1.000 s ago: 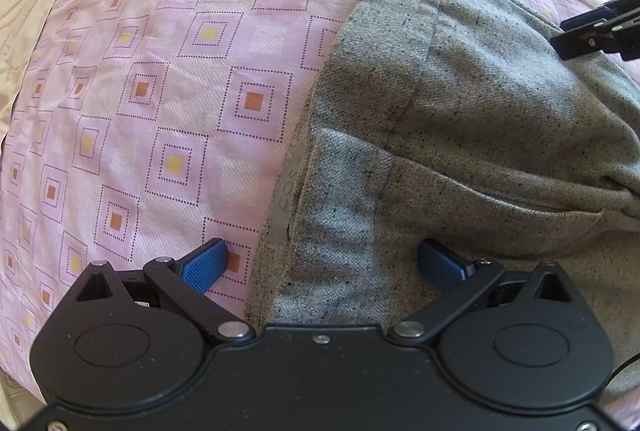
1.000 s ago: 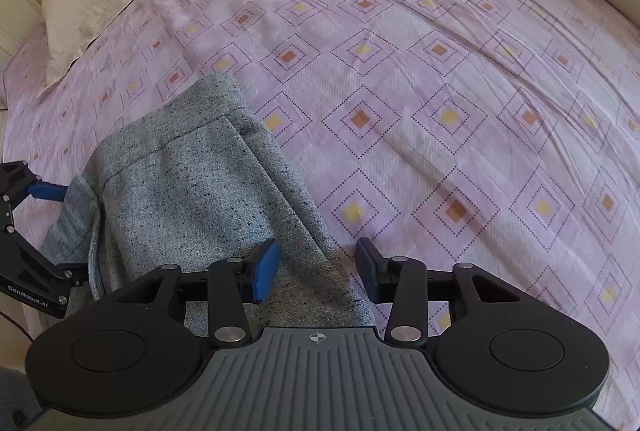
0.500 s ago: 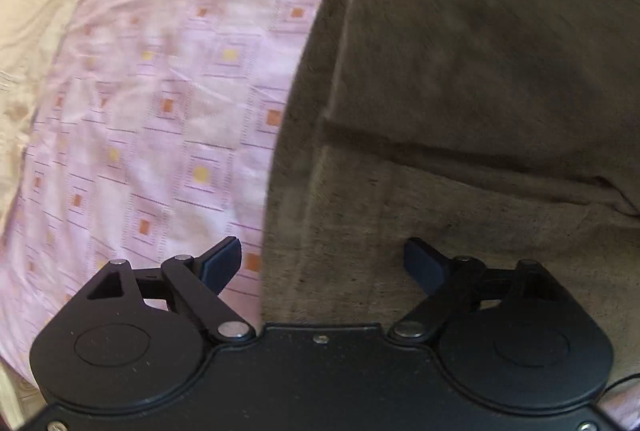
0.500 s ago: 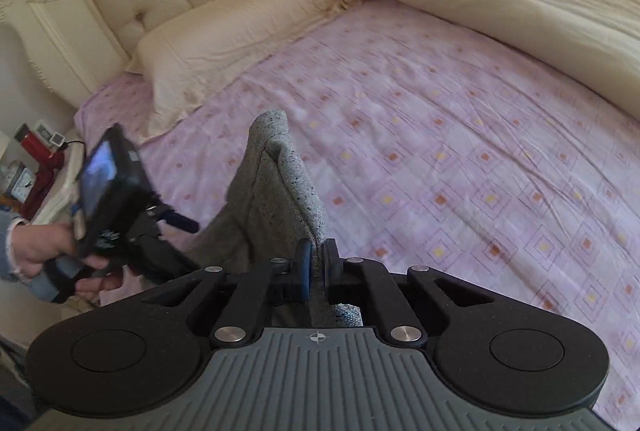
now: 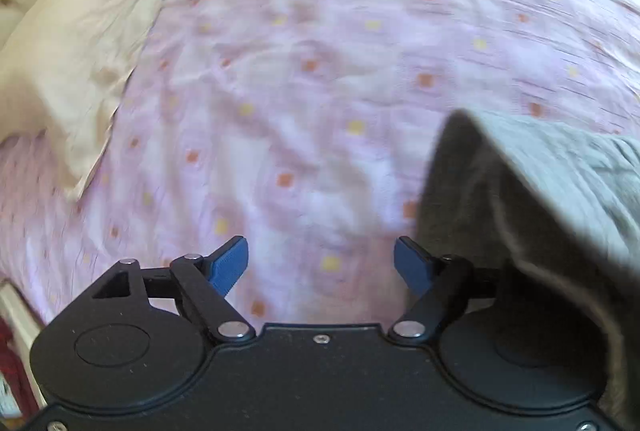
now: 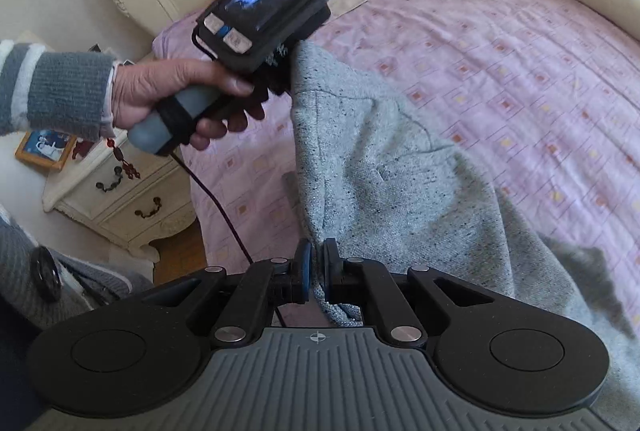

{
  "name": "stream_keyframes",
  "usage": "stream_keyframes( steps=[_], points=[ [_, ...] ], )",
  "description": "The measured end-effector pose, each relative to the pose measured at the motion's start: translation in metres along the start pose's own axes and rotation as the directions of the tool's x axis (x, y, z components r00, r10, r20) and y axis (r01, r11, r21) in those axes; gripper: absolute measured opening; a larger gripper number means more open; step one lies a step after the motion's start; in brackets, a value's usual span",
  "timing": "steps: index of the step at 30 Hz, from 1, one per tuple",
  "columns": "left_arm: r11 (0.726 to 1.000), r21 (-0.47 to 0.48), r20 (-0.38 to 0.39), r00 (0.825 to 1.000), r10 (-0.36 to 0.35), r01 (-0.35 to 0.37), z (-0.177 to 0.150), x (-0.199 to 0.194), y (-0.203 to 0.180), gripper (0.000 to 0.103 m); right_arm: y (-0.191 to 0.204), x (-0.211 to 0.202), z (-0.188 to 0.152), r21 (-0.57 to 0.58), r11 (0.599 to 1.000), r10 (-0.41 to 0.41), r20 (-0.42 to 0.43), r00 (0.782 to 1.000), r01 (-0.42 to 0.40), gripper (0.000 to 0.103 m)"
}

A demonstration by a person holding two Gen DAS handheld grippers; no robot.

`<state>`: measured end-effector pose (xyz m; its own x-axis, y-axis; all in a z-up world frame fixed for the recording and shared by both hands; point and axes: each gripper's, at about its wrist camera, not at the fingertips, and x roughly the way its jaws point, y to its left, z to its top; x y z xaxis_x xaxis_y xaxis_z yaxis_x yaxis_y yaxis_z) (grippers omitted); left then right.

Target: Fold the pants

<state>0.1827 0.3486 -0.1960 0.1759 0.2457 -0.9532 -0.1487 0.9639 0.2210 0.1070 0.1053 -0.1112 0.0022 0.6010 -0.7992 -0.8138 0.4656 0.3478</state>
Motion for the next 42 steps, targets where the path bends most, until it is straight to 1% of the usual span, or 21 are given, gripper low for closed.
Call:
stream_keyframes(
  steps=[1, 3, 6, 9, 11, 13, 16, 18, 19, 21, 23, 26, 30, 31, 33, 35, 36, 37, 39, 40, 42],
  points=[
    [0.999, -0.032, -0.002, 1.0, -0.002, 0.002, -0.001, -0.001, 0.008, 0.076, 0.002, 0.007, -0.003, -0.004, 1.0, -0.001, -0.01, 1.0, 0.001, 0.006],
    [0.996, -0.094, 0.019, 1.0, 0.004, -0.003, -0.002, -0.01, 0.023, 0.076, 0.008, 0.019, -0.011, -0.012, 1.0, -0.004, -0.034, 0.999, 0.003, 0.006],
    [0.992, -0.124, 0.08, 0.996, 0.025, -0.015, -0.004, -0.031, 0.03, 0.076, 0.012, 0.034, -0.018, -0.026, 1.0, -0.017, -0.065, 0.998, 0.015, 0.006],
    [0.994, -0.112, 0.18, 0.983, 0.036, -0.016, -0.004, -0.056, 0.022, 0.076, 0.013, 0.052, -0.023, -0.016, 0.999, -0.038, -0.09, 0.995, 0.037, 0.006],
    [0.997, -0.077, 0.239, 0.971, 0.013, 0.005, -0.007, -0.072, 0.008, 0.076, 0.012, 0.062, -0.027, 0.004, 0.999, -0.05, -0.102, 0.994, 0.05, 0.007],
    [0.999, -0.01, 0.27, 0.962, -0.032, 0.036, -0.007, -0.078, -0.013, 0.076, 0.012, 0.073, -0.031, 0.014, 0.998, -0.067, -0.115, 0.991, 0.069, 0.007],
    [0.989, 0.12, 0.247, 0.962, -0.118, 0.091, -0.015, -0.075, -0.053, 0.077, 0.015, 0.086, -0.036, 0.032, 0.993, -0.104, -0.127, 0.986, 0.109, 0.007],
    [0.974, 0.202, 0.222, 0.964, -0.148, 0.103, -0.024, -0.068, -0.076, 0.077, 0.02, 0.088, -0.039, 0.039, 0.989, -0.135, -0.125, 0.983, 0.141, 0.01],
    [0.965, 0.243, 0.206, 0.967, -0.151, 0.099, -0.029, -0.063, -0.088, 0.077, 0.029, 0.081, -0.045, 0.038, 0.987, -0.148, -0.118, 0.982, 0.153, 0.01],
    [0.95, 0.307, 0.176, 0.977, -0.118, 0.059, -0.036, -0.049, -0.105, 0.077, 0.035, 0.078, -0.048, 0.036, 0.984, -0.17, -0.099, 0.981, 0.174, 0.011],
    [0.934, 0.357, 0.159, 0.986, -0.054, -0.007, -0.04, -0.035, -0.117, 0.08, 0.036, 0.07, -0.053, 0.063, 0.983, -0.166, -0.072, 0.983, 0.171, 0.013],
    [0.929, 0.37, 0.168, 0.984, -0.052, -0.014, -0.039, -0.028, -0.12, 0.085, 0.029, 0.049, -0.064, 0.172, 0.972, -0.16, -0.02, 0.987, 0.161, 0.013],
    [0.925, 0.378, 0.169, 0.984, -0.046, -0.022, -0.031, -0.023, -0.116, 0.095, 0.016, 0.005, -0.085, 0.328, 0.927, -0.213, 0.06, 0.975, 0.182, 0.013],
    [0.923, 0.382, 0.174, 0.984, -0.036, -0.034, -0.031, -0.021, -0.116, 0.099, 0.012, -0.008, -0.094, 0.37, 0.908, -0.241, 0.076, 0.967, 0.197, 0.013],
    [0.919, 0.39, 0.177, 0.984, -0.018, -0.054, -0.03, -0.021, -0.119, 0.099, 0.003, -0.034, -0.114, 0.447, 0.865, -0.301, 0.098, 0.949, 0.228, 0.013],
    [0.92, 0.384, 0.176, 0.984, 0.01, -0.078, -0.031, -0.025, -0.123, 0.097, -0.008, -0.061, -0.139, 0.539, 0.799, -0.377, 0.105, 0.92, 0.266, 0.013],
    [0.923, 0.375, 0.176, 0.984, 0.027, -0.092, -0.031, -0.028, -0.126, 0.093, -0.013, -0.075, -0.153, 0.585, 0.76, -0.416, 0.104, 0.903, 0.283, 0.013],
    [0.926, 0.363, 0.18, 0.983, 0.044, -0.108, -0.032, -0.034, -0.127, 0.089, -0.02, -0.09, -0.167, 0.631, 0.716, -0.458, 0.101, 0.883, 0.298, 0.013],
    [0.934, 0.331, 0.194, 0.978, 0.072, -0.134, -0.036, -0.047, -0.132, 0.083, -0.033, -0.119, -0.2, 0.711, 0.618, -0.543, 0.079, 0.836, 0.334, 0.013],
    [0.94, 0.311, 0.203, 0.976, 0.078, -0.14, -0.038, -0.055, -0.134, 0.083, -0.039, -0.132, -0.217, 0.747, 0.562, -0.587, 0.057, 0.808, 0.355, 0.013],
    [0.954, 0.273, 0.218, 0.974, 0.061, -0.121, -0.043, -0.073, -0.141, 0.083, -0.053, -0.159, -0.25, 0.809, 0.442, -0.663, 0.003, 0.749, 0.387, 0.014]
  ],
)
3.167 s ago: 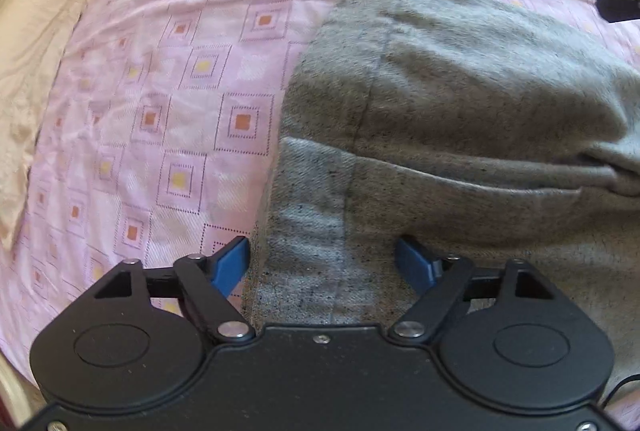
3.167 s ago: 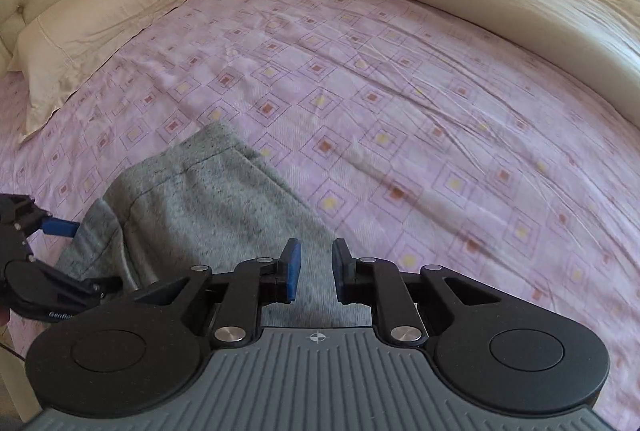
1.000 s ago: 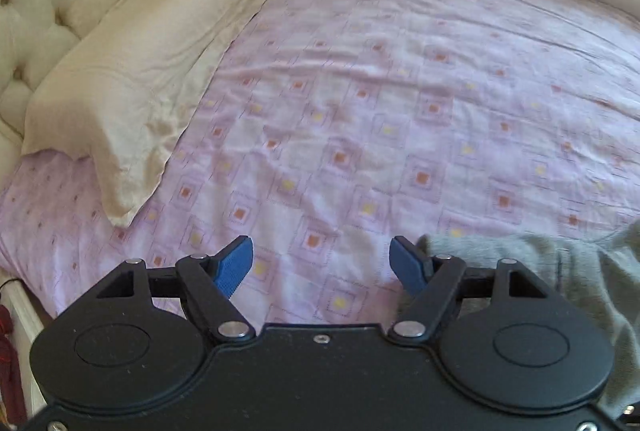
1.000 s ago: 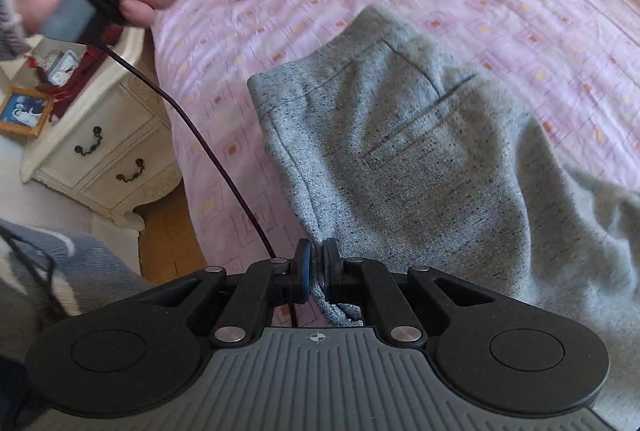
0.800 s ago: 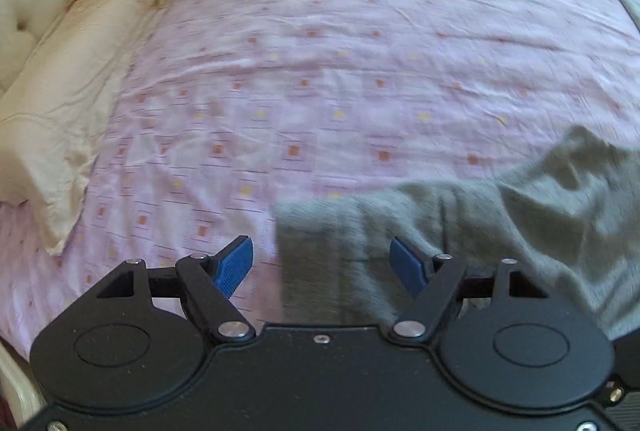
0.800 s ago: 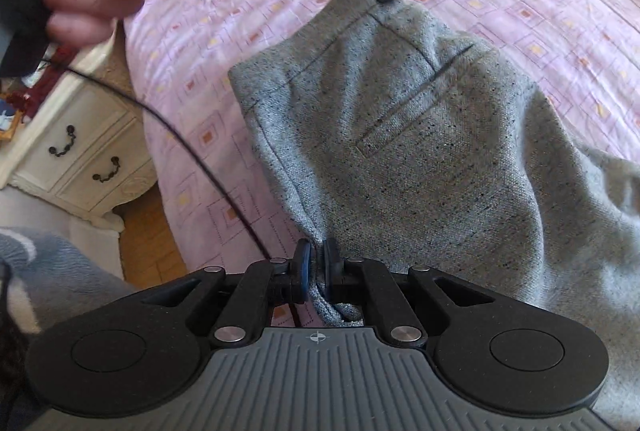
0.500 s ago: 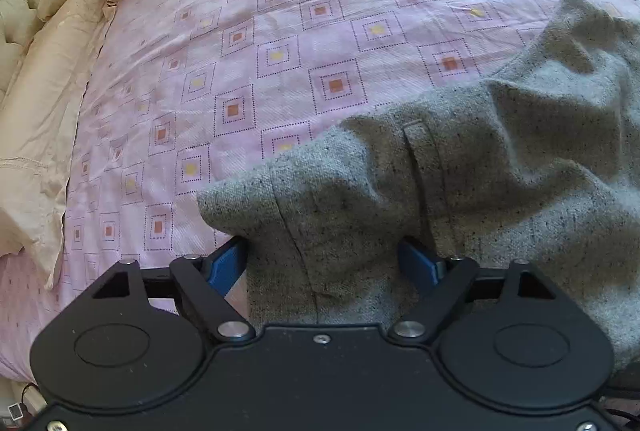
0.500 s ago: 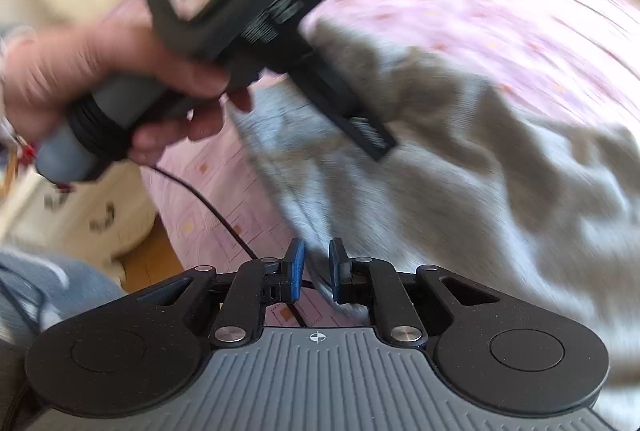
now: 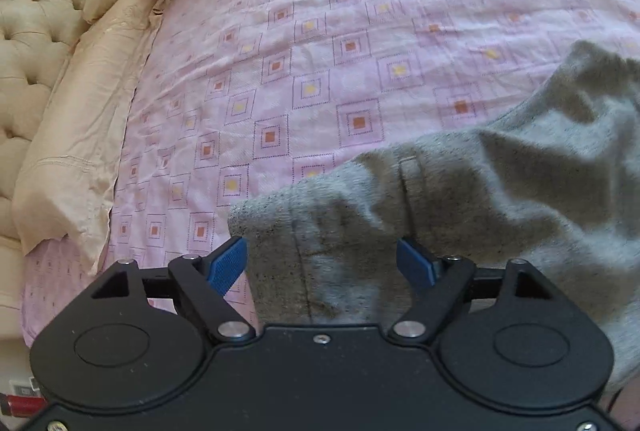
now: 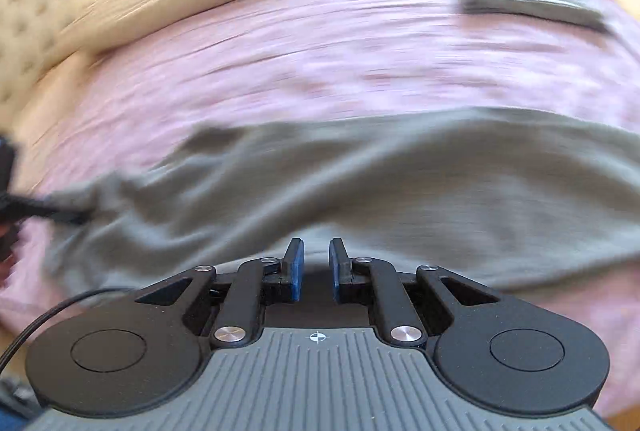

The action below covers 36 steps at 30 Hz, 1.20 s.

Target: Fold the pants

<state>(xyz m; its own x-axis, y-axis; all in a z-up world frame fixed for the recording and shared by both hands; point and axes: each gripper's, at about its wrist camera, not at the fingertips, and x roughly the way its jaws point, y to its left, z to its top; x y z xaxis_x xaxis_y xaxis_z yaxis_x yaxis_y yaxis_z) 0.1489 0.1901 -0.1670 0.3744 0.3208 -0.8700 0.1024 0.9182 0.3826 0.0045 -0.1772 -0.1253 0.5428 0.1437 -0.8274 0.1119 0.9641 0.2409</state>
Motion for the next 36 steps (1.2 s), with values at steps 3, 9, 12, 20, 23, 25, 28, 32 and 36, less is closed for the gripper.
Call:
stream_keyframes(
  steps=[3, 9, 12, 20, 23, 25, 28, 32, 36],
  points=[
    [0.999, -0.019, 0.008, 1.0, -0.03, 0.03, 0.001, -0.021, -0.022, 0.083, -0.074, -0.015, -0.002, 0.176, 0.972, -0.164, 0.04, 0.986, 0.155, 0.015],
    [0.995, 0.024, -0.032, 0.995, -0.093, 0.094, -0.004, -0.037, -0.091, 0.083, -0.199, -0.038, -0.013, 0.512, 0.784, -0.429, 0.04, 0.902, 0.35, 0.017],
    [0.993, 0.081, -0.08, 0.994, -0.08, 0.087, -0.01, -0.029, -0.127, 0.084, -0.241, -0.044, -0.015, 0.597, 0.712, -0.485, 0.037, 0.874, 0.369, 0.026],
    [0.981, 0.195, -0.092, 0.995, 0.032, -0.013, -0.018, -0.017, -0.16, 0.087, -0.3, -0.031, -0.012, 0.682, 0.649, -0.444, -0.02, 0.896, 0.337, 0.029],
    [0.989, 0.148, -0.105, 0.994, 0.014, 0.002, -0.017, -0.015, -0.154, 0.087, -0.306, -0.023, -0.007, 0.667, 0.671, -0.412, -0.03, 0.911, 0.325, 0.029],
    [0.993, 0.113, -0.114, 0.993, -0.003, 0.016, -0.017, -0.013, -0.149, 0.088, -0.309, -0.019, -0.004, 0.653, 0.694, -0.377, -0.028, 0.926, 0.303, 0.02],
    [0.997, 0.076, -0.121, 0.992, -0.022, 0.031, -0.017, -0.01, -0.141, 0.093, -0.3, -0.022, 0.008, 0.532, 0.775, -0.406, 0.003, 0.914, 0.342, 0.006],
    [0.996, 0.065, -0.124, 0.991, -0.046, 0.054, -0.018, -0.005, -0.13, 0.1, -0.31, -0.022, 0.016, 0.46, 0.786, -0.46, -0.011, 0.888, 0.413, 0.006],
    [0.994, 0.079, -0.122, 0.99, -0.064, 0.074, -0.016, -0.002, -0.123, 0.102, -0.328, -0.011, 0.01, 0.476, 0.788, -0.415, -0.059, 0.908, 0.391, 0.007]
  ],
)
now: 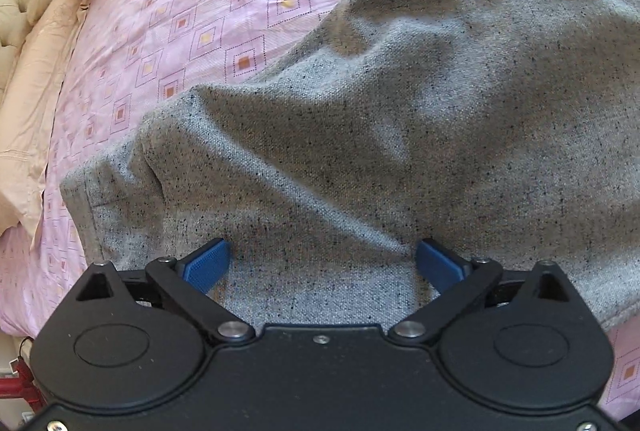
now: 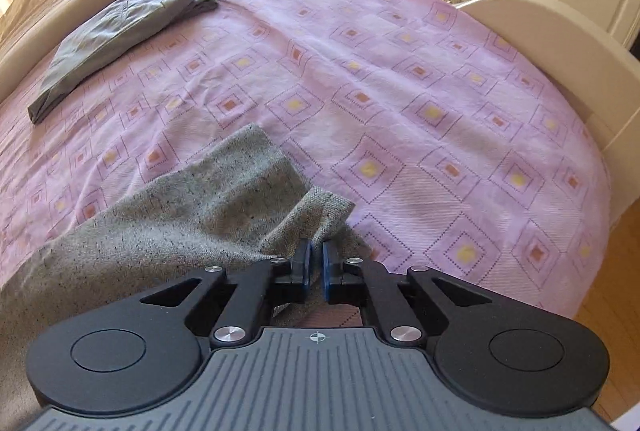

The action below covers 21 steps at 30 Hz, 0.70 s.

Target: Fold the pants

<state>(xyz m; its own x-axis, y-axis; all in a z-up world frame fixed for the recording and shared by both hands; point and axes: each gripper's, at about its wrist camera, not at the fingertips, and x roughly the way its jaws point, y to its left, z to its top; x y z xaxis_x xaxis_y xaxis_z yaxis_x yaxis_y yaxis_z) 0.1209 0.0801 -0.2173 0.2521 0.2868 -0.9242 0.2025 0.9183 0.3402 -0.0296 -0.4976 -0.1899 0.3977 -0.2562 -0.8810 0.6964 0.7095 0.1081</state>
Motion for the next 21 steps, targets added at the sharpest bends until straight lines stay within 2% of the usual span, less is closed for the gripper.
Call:
stream_keyframes(
  steps=[2, 4, 5, 6, 11, 15, 21],
  points=[
    [1.0, 0.01, 0.003, 1.0, 0.005, -0.005, -0.001, -0.001, -0.003, 0.102, -0.009, -0.004, 0.0, 0.038, 0.998, 0.046, 0.011, 0.999, -0.046, 0.009],
    [1.0, 0.013, 0.008, 1.0, 0.02, -0.02, -0.002, -0.002, -0.006, 0.102, -0.023, -0.015, -0.003, 0.115, 0.99, 0.077, 0.05, 0.996, -0.082, 0.025],
    [0.999, 0.013, 0.01, 0.999, 0.03, -0.03, -0.003, -0.003, -0.008, 0.103, -0.03, -0.02, -0.005, 0.151, 0.984, 0.088, 0.072, 0.994, -0.098, 0.038],
    [0.999, 0.014, 0.013, 0.999, 0.041, -0.041, -0.004, -0.005, -0.013, 0.103, -0.036, -0.024, -0.009, 0.181, 0.977, 0.096, 0.084, 0.992, -0.11, 0.043],
    [0.998, 0.024, 0.021, 0.998, 0.062, -0.063, -0.008, -0.015, -0.024, 0.103, -0.052, -0.021, -0.017, 0.264, 0.955, 0.125, 0.049, 0.991, -0.134, 0.043],
    [0.998, 0.022, 0.003, 0.998, 0.056, -0.056, -0.005, -0.014, -0.022, 0.103, -0.05, -0.012, -0.015, 0.306, 0.938, 0.149, 0.069, 0.986, -0.163, 0.043],
    [0.997, 0.029, -0.008, 0.998, 0.066, -0.066, -0.001, -0.008, -0.02, 0.103, -0.042, 0.018, -0.013, 0.399, 0.903, 0.164, 0.017, 0.986, -0.157, 0.042]
  ],
)
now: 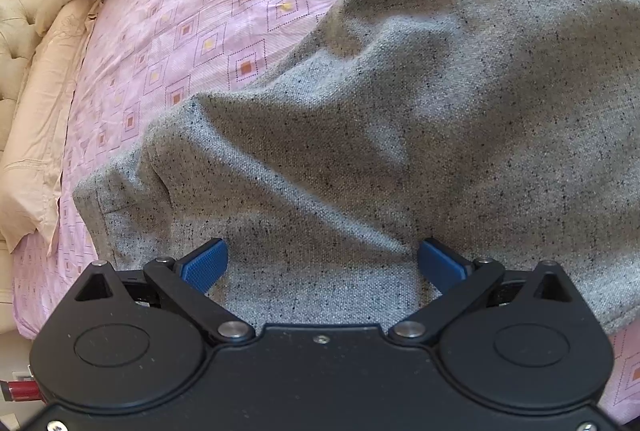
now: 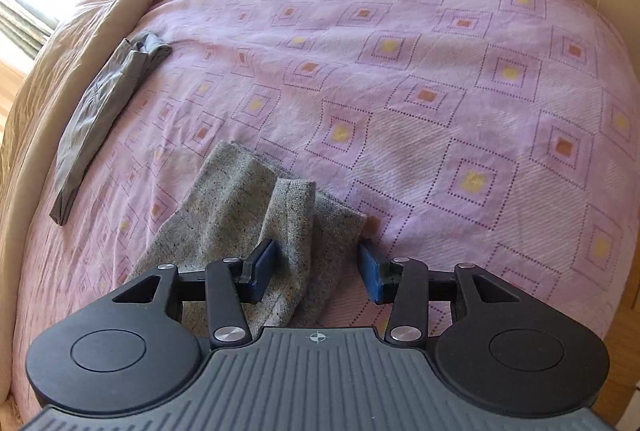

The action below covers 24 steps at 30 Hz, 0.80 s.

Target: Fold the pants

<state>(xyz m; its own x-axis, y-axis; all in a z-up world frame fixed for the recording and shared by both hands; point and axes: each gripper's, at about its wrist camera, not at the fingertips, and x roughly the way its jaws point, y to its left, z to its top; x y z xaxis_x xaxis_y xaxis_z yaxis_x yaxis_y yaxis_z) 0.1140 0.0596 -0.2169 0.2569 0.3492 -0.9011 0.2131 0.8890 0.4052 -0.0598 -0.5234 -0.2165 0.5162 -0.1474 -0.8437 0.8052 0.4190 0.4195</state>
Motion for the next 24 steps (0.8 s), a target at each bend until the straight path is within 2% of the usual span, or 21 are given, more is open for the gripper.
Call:
stream_keyframes(
  steps=[1, 2, 3, 5, 7, 9, 11, 12, 13, 15, 17, 20, 22, 24],
  points=[
    [1.0, 0.005, -0.001, 1.0, 0.001, -0.001, 0.001, 0.001, 0.0, 0.103, 0.002, 0.001, 0.001, -0.006, 1.0, 0.005, -0.01, 1.0, -0.005, 0.033],
    [1.0, 0.015, -0.002, 1.0, 0.0, 0.0, 0.003, 0.003, 0.0, 0.103, 0.009, 0.0, 0.003, -0.043, 0.999, 0.006, -0.024, 1.0, -0.007, 0.012],
    [1.0, 0.028, -0.002, 1.0, -0.002, 0.002, 0.004, 0.002, 0.0, 0.103, 0.021, -0.005, 0.004, -0.129, 0.992, -0.014, -0.015, 1.0, 0.012, 0.012],
    [0.998, 0.058, 0.003, 1.0, -0.013, 0.013, 0.004, 0.002, 0.0, 0.103, 0.051, -0.029, 0.001, -0.368, 0.928, -0.034, 0.07, 0.997, 0.058, 0.011],
    [0.997, 0.077, 0.01, 1.0, -0.028, 0.027, 0.004, 0.003, 0.001, 0.103, 0.06, -0.046, -0.001, -0.457, 0.886, -0.029, 0.115, 0.993, 0.079, 0.011],
    [0.996, 0.081, 0.014, 0.999, -0.042, 0.041, 0.004, 0.004, 0.003, 0.103, 0.054, -0.033, -0.005, -0.476, 0.87, -0.098, 0.093, 0.991, 0.131, 0.012],
    [0.996, 0.076, 0.012, 0.998, -0.056, 0.055, 0.004, 0.004, 0.007, 0.103, 0.041, -0.007, -0.01, -0.431, 0.883, -0.195, 0.023, 0.98, 0.186, 0.013],
    [0.996, 0.067, 0.012, 0.998, -0.063, 0.062, 0.003, 0.002, 0.01, 0.1, 0.036, -0.001, -0.013, -0.404, 0.894, -0.203, 0.015, 0.979, 0.192, 0.015],
    [0.996, 0.053, 0.019, 0.998, -0.066, 0.065, 0.003, -0.001, 0.014, 0.093, 0.034, -0.003, -0.014, -0.38, 0.904, -0.199, 0.031, 0.98, 0.196, 0.017],
    [0.998, 0.019, 0.035, 0.998, -0.061, 0.06, 0.0, -0.006, 0.024, 0.089, 0.035, -0.009, -0.014, -0.35, 0.917, -0.19, 0.038, 0.981, 0.192, 0.025],
    [0.998, -0.005, 0.063, 0.996, -0.065, 0.065, -0.007, -0.012, 0.033, 0.089, 0.035, -0.021, -0.012, -0.345, 0.918, -0.192, 0.049, 0.98, 0.197, 0.028],
    [0.997, -0.018, 0.076, 0.994, -0.075, 0.077, -0.022, -0.016, 0.044, 0.089, 0.043, -0.049, -0.017, -0.346, 0.908, -0.186, 0.18, 0.966, 0.239, 0.029],
    [0.996, 0.003, 0.071, 0.994, -0.085, 0.085, -0.033, -0.013, 0.046, 0.089, 0.052, -0.069, -0.025, -0.377, 0.901, -0.132, 0.23, 0.964, 0.214, 0.029],
    [0.995, 0.045, 0.054, 0.994, -0.092, 0.089, -0.043, -0.004, 0.046, 0.091, 0.068, -0.081, -0.036, -0.446, 0.879, -0.066, 0.234, 0.97, 0.167, 0.029]
  ],
)
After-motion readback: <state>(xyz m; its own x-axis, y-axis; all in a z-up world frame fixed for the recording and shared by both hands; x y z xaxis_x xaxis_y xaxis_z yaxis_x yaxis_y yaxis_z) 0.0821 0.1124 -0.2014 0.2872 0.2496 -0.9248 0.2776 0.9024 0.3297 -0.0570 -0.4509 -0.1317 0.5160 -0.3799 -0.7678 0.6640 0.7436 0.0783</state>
